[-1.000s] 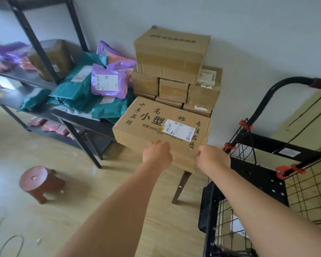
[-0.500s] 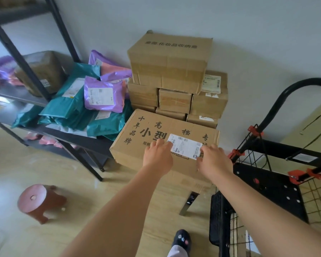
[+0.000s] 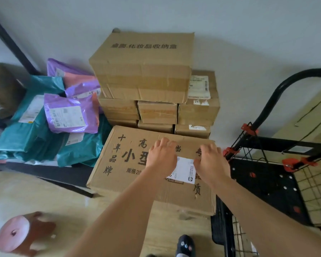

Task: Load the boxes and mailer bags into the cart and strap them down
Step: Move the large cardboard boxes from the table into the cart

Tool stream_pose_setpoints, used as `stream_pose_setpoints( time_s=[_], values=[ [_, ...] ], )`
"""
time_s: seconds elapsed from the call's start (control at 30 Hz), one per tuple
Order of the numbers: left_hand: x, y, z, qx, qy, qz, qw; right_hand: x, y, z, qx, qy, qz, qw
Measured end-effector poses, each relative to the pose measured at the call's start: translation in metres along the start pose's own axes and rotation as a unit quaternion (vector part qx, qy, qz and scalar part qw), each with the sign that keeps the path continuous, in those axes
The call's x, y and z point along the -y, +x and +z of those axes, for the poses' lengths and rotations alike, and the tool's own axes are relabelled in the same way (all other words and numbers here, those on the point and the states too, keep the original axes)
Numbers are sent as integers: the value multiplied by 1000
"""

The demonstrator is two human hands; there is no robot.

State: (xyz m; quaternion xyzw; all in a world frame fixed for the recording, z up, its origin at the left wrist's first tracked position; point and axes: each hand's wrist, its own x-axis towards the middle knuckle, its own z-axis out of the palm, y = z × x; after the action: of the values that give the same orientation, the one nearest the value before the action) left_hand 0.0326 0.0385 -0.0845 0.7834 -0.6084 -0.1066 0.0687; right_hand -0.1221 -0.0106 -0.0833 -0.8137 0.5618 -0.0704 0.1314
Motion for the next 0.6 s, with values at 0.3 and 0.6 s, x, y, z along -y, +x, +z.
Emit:
stream_pose_setpoints(
  time_s=[0.3,0.6],
  values=[
    [-4,30,21,6,18,111,994,-17,7,20,18,32,71,997],
    [-2,37,45,16,54,126,990,-29,6,37,70,115,124,983]
  ],
)
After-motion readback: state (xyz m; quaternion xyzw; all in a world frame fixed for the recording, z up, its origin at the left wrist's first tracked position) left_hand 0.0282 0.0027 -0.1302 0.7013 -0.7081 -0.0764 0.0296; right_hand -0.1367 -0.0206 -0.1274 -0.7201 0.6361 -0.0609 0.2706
